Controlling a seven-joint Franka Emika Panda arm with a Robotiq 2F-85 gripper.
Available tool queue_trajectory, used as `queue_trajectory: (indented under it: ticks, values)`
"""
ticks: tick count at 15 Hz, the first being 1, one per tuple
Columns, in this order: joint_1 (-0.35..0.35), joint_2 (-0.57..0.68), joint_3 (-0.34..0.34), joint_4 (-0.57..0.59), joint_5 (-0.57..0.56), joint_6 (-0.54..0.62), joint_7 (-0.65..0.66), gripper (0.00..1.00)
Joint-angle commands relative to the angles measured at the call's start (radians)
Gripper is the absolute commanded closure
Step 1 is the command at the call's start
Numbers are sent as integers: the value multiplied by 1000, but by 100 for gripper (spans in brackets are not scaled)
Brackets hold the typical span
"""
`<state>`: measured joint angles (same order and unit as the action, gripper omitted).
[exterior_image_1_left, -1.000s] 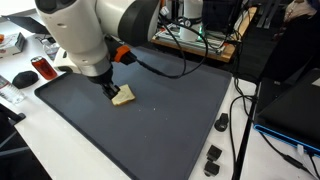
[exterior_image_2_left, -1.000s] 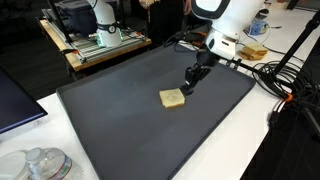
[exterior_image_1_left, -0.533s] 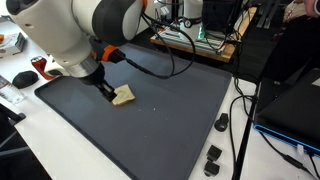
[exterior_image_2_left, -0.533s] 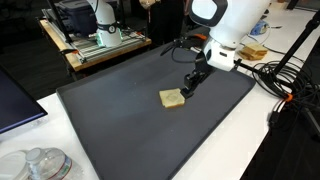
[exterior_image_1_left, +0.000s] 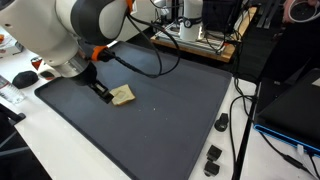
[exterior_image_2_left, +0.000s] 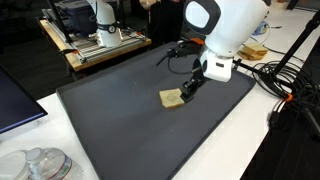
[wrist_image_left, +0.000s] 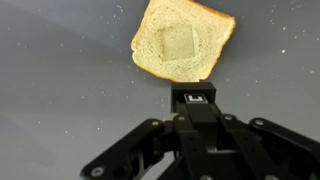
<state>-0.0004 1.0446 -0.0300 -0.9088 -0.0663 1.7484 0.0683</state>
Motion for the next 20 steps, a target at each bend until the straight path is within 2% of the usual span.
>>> queue_trajectory:
  ticks: [1,13,20]
  values:
    - [-54,54,33,95,59,-43,-72,95]
    - [-220,75,137,74,184,34,-297,95]
    - [-306,36,196,-38,244,141,-420,95]
